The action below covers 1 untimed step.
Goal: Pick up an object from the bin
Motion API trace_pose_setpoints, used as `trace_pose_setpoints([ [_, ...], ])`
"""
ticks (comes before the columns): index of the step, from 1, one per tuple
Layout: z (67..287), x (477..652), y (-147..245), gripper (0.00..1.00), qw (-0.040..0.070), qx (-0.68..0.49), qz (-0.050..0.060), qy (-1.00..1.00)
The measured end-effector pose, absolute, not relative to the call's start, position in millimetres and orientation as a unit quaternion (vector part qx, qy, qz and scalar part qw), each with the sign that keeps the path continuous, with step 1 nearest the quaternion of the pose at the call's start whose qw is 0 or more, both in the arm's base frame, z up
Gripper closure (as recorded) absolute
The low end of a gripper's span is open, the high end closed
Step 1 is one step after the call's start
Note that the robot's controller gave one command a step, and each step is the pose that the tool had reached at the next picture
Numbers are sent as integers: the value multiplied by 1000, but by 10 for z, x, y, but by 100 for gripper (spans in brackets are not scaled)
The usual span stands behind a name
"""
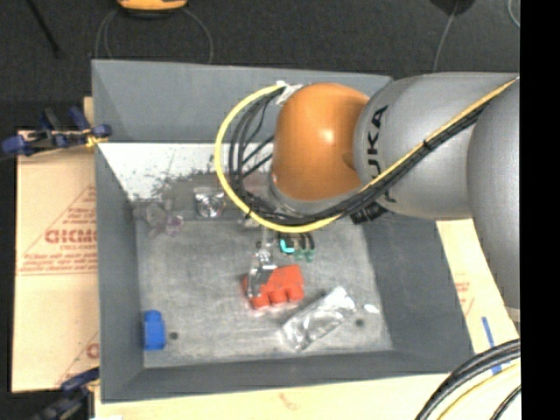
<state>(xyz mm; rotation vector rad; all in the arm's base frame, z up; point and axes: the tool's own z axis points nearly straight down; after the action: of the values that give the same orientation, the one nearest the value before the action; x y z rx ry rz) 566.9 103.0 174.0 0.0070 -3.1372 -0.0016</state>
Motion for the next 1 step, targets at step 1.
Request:
trace_pose_setpoints([
  [1, 783, 5585, 515, 0, -1, -74, 0, -997],
])
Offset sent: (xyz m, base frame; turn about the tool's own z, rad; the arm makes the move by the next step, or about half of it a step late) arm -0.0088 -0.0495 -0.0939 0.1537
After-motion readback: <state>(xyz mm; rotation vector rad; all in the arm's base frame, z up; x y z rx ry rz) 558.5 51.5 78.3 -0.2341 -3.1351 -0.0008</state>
